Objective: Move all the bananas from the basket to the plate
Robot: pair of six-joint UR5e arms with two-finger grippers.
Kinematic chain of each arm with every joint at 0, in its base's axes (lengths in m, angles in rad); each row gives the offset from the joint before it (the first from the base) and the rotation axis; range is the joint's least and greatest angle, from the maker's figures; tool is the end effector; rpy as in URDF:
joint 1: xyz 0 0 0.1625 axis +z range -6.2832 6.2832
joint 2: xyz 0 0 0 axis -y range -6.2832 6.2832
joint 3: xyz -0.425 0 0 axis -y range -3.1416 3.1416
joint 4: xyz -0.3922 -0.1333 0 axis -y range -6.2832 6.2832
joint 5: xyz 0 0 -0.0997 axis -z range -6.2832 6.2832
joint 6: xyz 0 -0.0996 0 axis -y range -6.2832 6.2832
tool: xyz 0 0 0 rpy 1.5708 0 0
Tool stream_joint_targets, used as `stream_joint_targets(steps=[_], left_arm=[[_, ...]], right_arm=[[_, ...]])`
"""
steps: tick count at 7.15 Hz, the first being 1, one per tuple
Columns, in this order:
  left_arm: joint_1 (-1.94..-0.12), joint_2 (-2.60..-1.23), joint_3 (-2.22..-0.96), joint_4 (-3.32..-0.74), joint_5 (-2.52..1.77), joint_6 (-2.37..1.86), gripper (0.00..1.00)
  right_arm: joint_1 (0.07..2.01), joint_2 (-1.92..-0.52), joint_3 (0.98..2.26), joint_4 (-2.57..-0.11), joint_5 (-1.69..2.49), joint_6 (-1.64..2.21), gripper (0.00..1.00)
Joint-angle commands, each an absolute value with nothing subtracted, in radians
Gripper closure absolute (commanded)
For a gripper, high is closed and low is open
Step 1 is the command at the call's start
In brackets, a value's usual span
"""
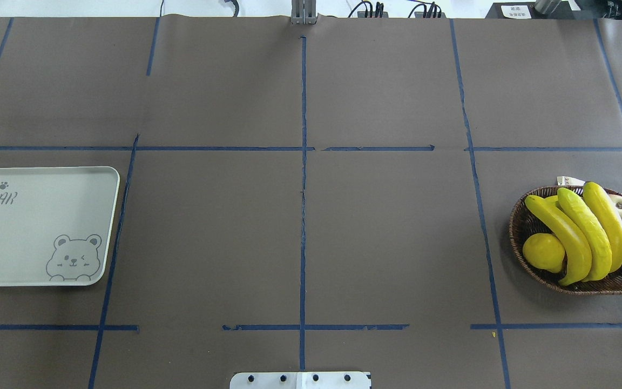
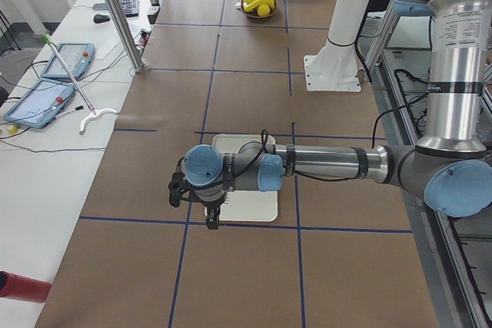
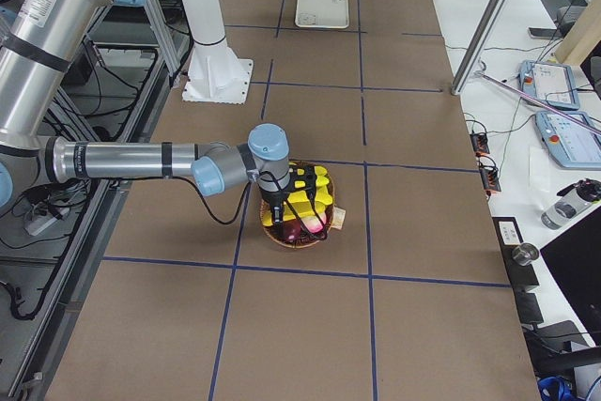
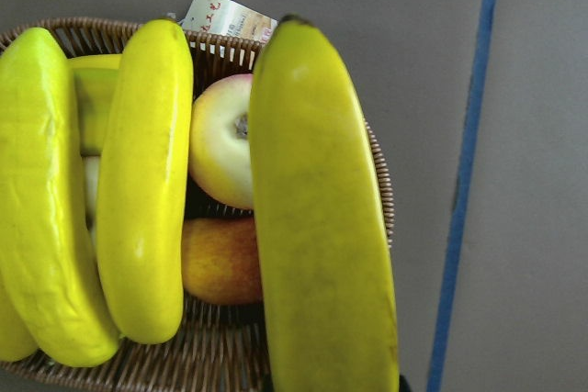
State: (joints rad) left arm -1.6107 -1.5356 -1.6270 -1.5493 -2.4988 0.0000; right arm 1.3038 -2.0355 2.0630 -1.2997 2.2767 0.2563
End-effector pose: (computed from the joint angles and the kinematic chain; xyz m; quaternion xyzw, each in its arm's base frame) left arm -0.0726 -0.4743 0.6388 0.0087 0.4474 -0.0180 0.8941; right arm -0.0180 -0.3260 0.5748 0.0464 -0.3663 -0.0564 0.9276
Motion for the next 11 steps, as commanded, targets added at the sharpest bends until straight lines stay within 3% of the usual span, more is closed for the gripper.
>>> stream_joint_targets(steps=[1, 2, 4, 7, 8, 11], left_arm=[[-1.612, -1.536, -1.632, -1.549, -2.516, -0.003, 0.0], [-1.611, -1.539, -1.646, -1.551, -2.516, -0.027, 0.0], [-1.559, -1.563, -1.718, -1.592, -2.514, -0.096, 0.0], [-1.214, -1.797, -1.692, -1.885, -2.479, -0.726, 0.0], [-1.125, -1.871, -1.697, -1.932, -2.415, -0.912, 0.01], [-0.915, -1.956, -1.678, -2.284, -2.209, -1.341, 0.01]], right_arm=[[1.591, -1.87, 2.146, -1.769, 2.269, -0.15, 0.98], [1.598, -1.748, 2.138, -1.883, 2.279, -0.176, 0.98], [1.556, -1.549, 2.041, -1.881, 2.409, -0.015, 0.98], [1.319, -1.234, 1.976, -1.867, 2.453, 0.425, 0.96], [1.236, -1.177, 1.977, -1.777, 2.453, 0.622, 0.96], [0.96, -1.186, 1.976, -1.253, 2.299, 1.244, 0.95]])
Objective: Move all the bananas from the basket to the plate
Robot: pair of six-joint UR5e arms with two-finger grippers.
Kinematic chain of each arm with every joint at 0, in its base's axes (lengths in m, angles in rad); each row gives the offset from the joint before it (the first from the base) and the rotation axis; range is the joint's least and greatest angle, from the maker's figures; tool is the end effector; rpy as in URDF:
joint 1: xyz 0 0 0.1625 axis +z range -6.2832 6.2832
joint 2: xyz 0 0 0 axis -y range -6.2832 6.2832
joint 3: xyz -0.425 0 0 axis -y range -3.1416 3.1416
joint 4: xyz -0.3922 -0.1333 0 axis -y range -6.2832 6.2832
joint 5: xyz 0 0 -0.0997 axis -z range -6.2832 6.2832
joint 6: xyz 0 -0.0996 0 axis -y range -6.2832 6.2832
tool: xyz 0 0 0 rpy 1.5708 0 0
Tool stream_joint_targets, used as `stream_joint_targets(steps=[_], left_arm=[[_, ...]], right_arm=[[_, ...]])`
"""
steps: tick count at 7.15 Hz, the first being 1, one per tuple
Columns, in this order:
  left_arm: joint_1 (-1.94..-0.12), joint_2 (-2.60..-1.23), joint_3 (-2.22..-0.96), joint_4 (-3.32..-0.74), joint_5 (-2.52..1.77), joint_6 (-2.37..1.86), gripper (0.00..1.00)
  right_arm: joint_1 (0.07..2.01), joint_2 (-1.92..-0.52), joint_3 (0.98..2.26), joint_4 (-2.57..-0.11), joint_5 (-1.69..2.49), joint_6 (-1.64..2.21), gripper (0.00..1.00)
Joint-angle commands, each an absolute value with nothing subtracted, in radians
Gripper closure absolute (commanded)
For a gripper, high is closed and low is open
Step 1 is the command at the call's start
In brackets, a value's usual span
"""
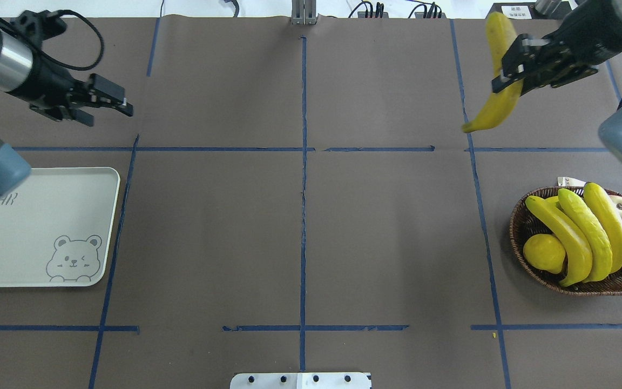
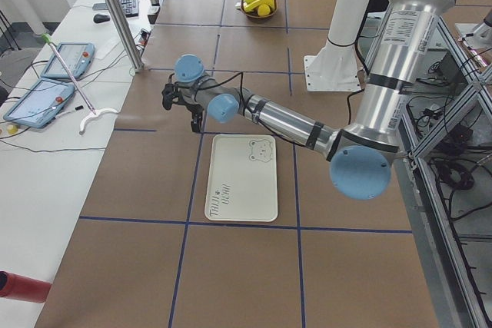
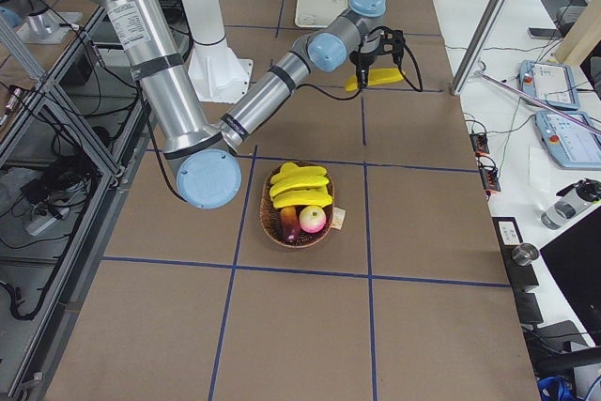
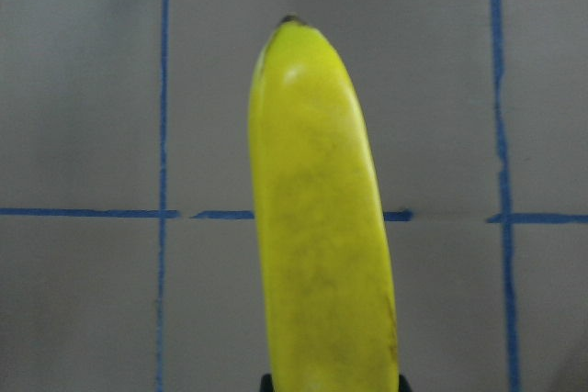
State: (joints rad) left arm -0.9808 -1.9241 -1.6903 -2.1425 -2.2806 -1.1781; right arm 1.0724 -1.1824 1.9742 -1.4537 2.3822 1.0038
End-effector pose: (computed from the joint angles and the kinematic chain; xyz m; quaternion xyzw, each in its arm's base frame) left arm 0.2835 -0.5463 0.3344 0.0637 0.5527 -0.0696 0.8280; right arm -0.2102 -0.5139 0.2402 0.0528 -0.5344 0.0387 0.8427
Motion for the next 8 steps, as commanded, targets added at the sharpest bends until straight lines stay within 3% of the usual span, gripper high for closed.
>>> stream_joint_targets(steps=[1, 4, 8], left_arm=[[-0.911, -1.991, -1.677, -2.34, -2.203, -1.445, 0.01], [-0.835, -2.124, -1.681, -2.367, -2.203, -1.621, 0.02], [-0.729, -2.232, -1.698, -2.367, -2.201, -1.71, 0.02]], right_arm=[[0.852, -1.178, 1.971, -1.138, 2.222, 1.379, 0.95], [0.691, -1.111, 1.965, -1.069, 2.16, 1.417, 0.96], [0.649, -1.082, 1.96, -1.069, 2.148, 1.414, 0.96]])
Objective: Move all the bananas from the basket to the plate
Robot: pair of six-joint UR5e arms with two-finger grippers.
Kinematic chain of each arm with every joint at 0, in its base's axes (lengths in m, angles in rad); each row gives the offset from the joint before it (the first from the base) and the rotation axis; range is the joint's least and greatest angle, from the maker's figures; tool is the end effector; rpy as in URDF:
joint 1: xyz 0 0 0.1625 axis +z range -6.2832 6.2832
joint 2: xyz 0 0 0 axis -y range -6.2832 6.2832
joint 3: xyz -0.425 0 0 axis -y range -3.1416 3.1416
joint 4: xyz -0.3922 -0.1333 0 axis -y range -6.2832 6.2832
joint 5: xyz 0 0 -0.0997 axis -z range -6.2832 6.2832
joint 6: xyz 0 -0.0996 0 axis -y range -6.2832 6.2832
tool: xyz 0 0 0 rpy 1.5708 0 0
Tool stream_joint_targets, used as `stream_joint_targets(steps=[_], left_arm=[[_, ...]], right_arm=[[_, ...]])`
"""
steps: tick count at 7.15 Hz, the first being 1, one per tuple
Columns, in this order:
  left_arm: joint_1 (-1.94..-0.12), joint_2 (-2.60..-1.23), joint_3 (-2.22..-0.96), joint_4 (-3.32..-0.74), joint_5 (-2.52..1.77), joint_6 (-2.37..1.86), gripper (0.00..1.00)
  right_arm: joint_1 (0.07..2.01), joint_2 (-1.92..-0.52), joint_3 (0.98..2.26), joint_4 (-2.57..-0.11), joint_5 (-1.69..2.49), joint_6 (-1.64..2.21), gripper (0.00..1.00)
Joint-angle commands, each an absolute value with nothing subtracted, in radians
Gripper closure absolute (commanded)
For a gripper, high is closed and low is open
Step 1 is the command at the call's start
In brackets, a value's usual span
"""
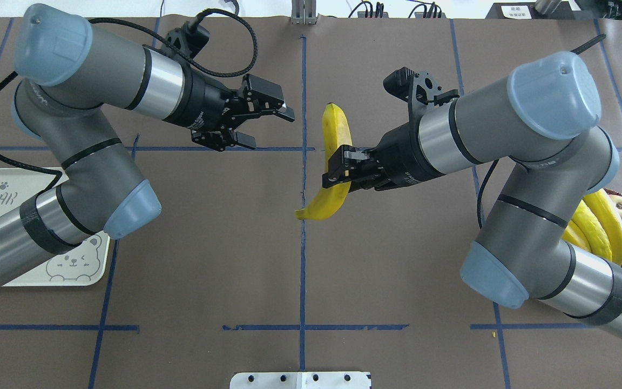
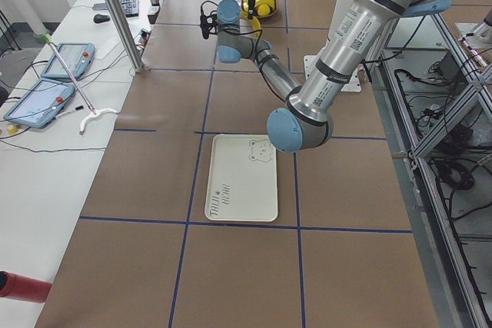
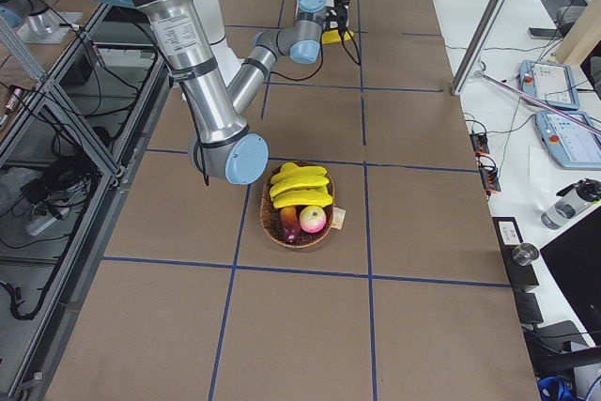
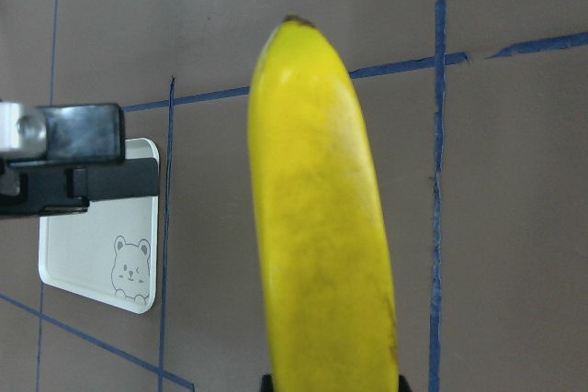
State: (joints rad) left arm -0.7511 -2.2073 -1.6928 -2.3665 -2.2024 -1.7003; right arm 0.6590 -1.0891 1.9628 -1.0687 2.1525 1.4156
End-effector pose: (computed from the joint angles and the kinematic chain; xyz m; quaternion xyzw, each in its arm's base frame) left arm 0.4019 -0.4771 0.1362 -0.0070 0.7023 -0.0918 0.7059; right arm -0.3864 -0.3987 0.1568 0.0374 -0.6463 0.0081 0.7622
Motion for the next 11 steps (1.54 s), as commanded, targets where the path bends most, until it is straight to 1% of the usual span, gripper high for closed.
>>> stream_joint_targets(steps=[1, 4, 5, 7, 9, 10, 11], left_arm=[[-0.724, -2.249, -1.694, -2.367, -2.201, -1.724, 0.03], [-0.701, -2.256, -1.692, -2.367, -2.186, -1.727, 0.04], [-0.677, -2.258, -1.695, -2.367, -2.174, -1.727, 0.05], [-0.661, -2.261, -1.698, -2.367, -2.138, -1.727, 0.1], [-0.663, -2.26, -1.698, -2.367, -2.138, -1.727, 0.12], [-0.663, -2.26, -1.698, -2.367, -2.138, -1.729, 0.2], [-0.664, -2.258, -1.7, -2.367, -2.14, -1.746, 0.79]], right_arm=[[0.64, -1.069, 1.956, -1.068, 2.148, 1.416, 0.96], [0.614, -1.043, 1.956, -1.068, 2.138, 1.414, 0.98], [0.606, -1.042, 1.956, -1.068, 2.131, 1.416, 0.99], [0.603, -1.042, 1.956, -1.068, 2.129, 1.414, 0.98], [0.603, -1.042, 1.956, -1.068, 2.129, 1.414, 0.98], [0.603, -1.042, 1.957, -1.068, 2.131, 1.414, 0.98], [0.603, -1.042, 1.957, -1.068, 2.131, 1.413, 0.94]])
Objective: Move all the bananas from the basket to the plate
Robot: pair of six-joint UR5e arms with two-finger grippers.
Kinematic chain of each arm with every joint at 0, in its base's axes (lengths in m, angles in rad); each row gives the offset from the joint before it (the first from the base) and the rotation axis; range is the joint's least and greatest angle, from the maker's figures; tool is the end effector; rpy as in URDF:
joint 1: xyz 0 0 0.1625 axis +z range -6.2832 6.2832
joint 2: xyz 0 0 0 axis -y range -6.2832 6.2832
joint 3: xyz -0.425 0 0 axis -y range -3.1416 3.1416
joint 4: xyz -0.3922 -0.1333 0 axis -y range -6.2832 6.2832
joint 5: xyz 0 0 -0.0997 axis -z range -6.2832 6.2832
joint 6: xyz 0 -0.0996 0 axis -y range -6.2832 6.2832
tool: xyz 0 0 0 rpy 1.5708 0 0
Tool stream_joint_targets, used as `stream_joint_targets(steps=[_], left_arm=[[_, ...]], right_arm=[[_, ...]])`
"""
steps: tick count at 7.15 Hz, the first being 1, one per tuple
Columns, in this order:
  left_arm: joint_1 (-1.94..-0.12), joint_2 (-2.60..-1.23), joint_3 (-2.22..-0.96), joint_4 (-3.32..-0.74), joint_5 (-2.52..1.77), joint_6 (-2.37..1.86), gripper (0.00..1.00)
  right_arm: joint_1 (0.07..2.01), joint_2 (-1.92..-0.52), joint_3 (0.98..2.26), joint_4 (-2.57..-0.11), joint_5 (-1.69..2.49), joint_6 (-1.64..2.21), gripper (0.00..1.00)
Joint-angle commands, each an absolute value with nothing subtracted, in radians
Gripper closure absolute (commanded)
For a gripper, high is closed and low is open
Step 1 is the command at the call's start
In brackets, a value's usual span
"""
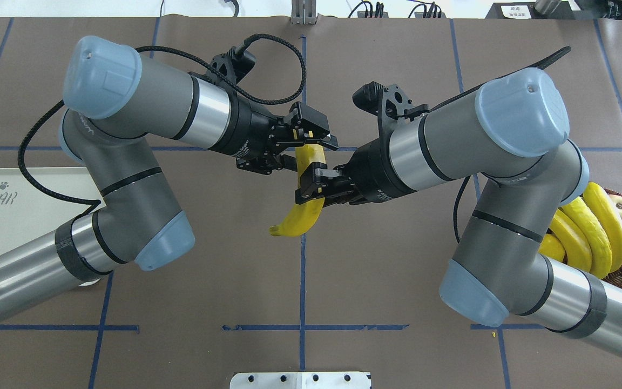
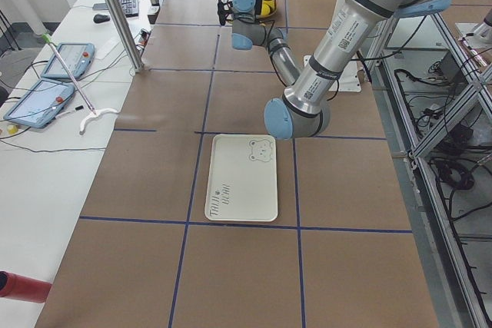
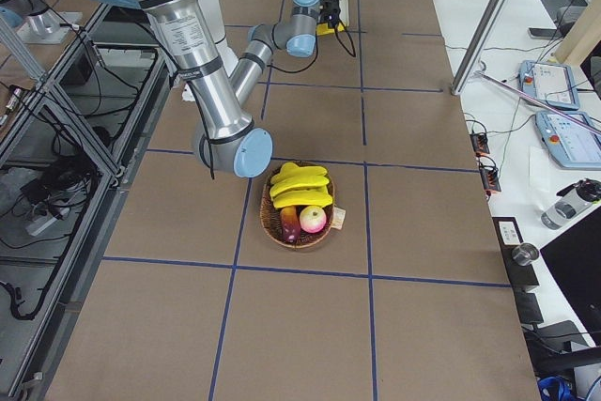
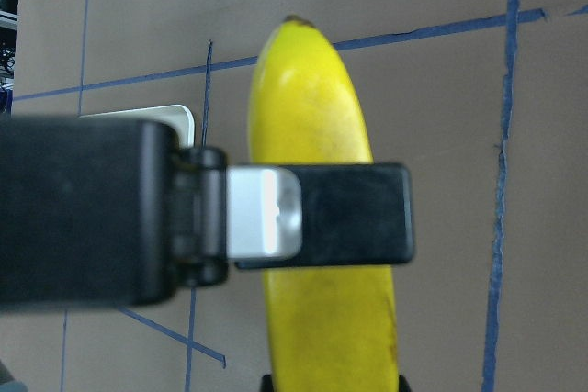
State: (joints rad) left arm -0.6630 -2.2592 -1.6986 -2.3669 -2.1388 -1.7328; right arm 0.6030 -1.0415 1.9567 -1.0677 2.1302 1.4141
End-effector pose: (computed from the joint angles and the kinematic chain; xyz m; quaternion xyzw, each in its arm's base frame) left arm 0.4383 -0.4435 0.1019 -0.0162 0.7192 -0.0812 0.6899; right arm -0.4093 -0.3795 0.1327 0.0375 -0.6590 -0.0139 0.7511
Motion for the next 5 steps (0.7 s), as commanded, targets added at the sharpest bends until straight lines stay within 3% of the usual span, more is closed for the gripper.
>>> stream_joint_targets(steps=[1, 2, 5], left_arm=[[-0.661, -2.257, -1.7, -2.367, -2.14, -1.752, 1.0], [-0.661, -2.255, -1.7, -2.367, -2.14, -1.752, 1.0], [-0.663, -2.252, -1.7, -2.365, -2.14, -1.746, 1.0]], right_arm=[[0.604, -1.042, 1.956, -1.068, 2.132, 1.416, 0.58], [0.603, -1.042, 1.957, -1.068, 2.129, 1.42, 0.01], [0.606, -1.042, 1.962, -1.068, 2.129, 1.439, 0.0]])
